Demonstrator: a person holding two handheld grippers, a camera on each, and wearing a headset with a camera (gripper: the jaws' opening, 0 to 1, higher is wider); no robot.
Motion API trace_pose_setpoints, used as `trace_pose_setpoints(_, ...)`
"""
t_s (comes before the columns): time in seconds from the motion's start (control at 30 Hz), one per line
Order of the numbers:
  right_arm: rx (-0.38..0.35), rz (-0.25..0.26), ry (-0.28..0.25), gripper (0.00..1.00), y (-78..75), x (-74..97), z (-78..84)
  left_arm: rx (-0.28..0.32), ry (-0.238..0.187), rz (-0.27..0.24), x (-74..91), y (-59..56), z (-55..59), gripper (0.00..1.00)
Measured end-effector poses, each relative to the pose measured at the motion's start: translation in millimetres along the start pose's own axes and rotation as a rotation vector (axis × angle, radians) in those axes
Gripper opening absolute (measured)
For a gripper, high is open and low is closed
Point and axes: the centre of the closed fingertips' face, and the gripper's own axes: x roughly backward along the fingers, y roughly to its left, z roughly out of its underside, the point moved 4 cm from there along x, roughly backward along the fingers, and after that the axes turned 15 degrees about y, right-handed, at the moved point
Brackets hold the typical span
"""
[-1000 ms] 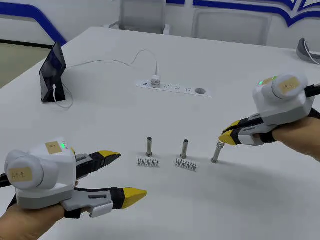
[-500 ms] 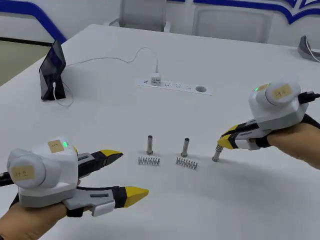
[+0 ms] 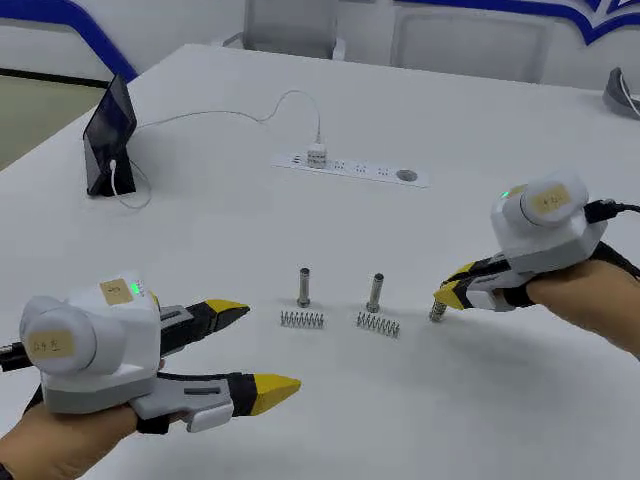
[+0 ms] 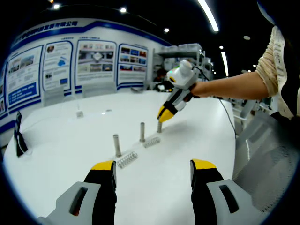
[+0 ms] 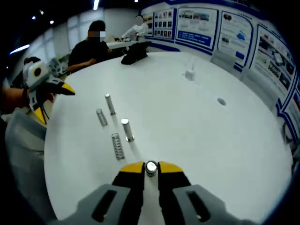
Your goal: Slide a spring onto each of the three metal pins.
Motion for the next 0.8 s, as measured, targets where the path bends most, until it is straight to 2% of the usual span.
trace_pose_setpoints(0.13, -0.002, -0.005, 0.016, 0.12, 1.9, -5.9, 2.7, 0.001, -0.002, -0.003, 1.1, 1.0, -0.1, 0.65)
trace_pose_setpoints(0.37, -0.008, -0.008, 0.013, 0.13, 1.0, -6.9, 1.9, 0.003, -0.001, -0.006, 2.1, 1.6, 0.6, 0.65)
trace_pose_setpoints(0.5, -0.003, -0.014, 0.011, 0.17, 3.8, -7.0, 1.8, 0.000, -0.002, -0.006, 2.1, 0.5, 0.3, 0.64)
trace_pose_setpoints(0.8, 0.001, -0.001, -0.018, 0.22, 7.6, 4.4, -0.3, -0.008, -0.002, -0.005, 2.7, -0.1, -1.6, 0.64)
